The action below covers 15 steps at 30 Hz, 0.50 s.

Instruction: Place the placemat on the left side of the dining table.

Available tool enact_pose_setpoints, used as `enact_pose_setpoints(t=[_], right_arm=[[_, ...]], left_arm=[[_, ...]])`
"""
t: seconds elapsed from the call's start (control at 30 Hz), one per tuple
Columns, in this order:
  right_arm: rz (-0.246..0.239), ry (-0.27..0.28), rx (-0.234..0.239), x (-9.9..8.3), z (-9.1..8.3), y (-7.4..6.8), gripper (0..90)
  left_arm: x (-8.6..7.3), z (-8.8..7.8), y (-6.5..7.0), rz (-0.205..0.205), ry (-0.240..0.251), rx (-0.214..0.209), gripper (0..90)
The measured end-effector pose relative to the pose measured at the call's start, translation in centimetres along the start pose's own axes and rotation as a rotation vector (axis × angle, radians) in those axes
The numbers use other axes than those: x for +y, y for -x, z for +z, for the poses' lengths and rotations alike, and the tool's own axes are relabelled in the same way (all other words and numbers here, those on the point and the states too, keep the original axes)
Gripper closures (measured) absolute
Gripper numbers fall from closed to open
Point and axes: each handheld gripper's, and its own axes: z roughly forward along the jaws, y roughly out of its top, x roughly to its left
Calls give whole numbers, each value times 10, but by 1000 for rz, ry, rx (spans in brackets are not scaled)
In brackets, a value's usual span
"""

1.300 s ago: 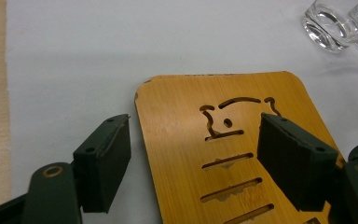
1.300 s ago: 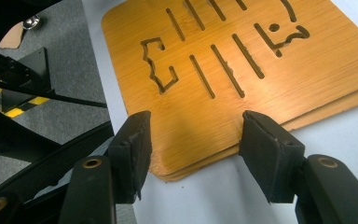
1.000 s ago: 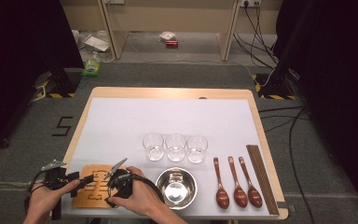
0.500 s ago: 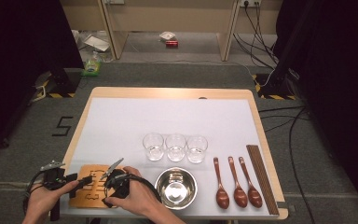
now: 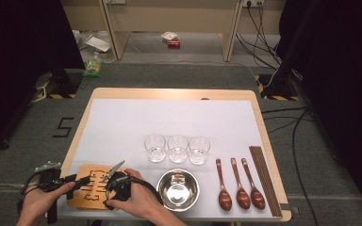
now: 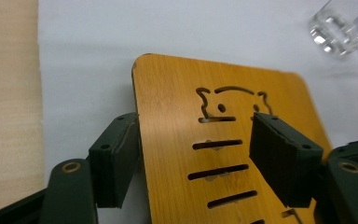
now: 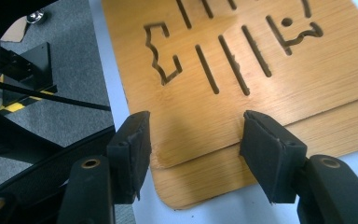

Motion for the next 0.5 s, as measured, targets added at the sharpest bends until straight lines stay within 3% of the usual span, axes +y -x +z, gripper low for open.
enact_pose_setpoints(t=[0.13, 0.2, 0.23, 0.33, 0.4, 0.5], right_arm=[[4, -4, -8, -1, -1, -1, 428], [4, -5, -9, -1, -1, -1, 426], [4, -5, -9, -1, -1, -1, 426], [3, 1, -10, -2, -1, -2, 427], [16, -2, -10, -2, -1, -3, 426], [2, 0, -11, -2, 0, -3, 429]], left_arm=[[6, -11, 5, 0, 43, -34, 337], [8, -16, 9, -13, 67, -83, 352], [8, -16, 9, -13, 67, -83, 361], [9, -17, 17, -37, 85, -191, 383], [9, -15, 22, -37, 80, -227, 402], [6, -8, 26, -24, 48, -235, 441]])
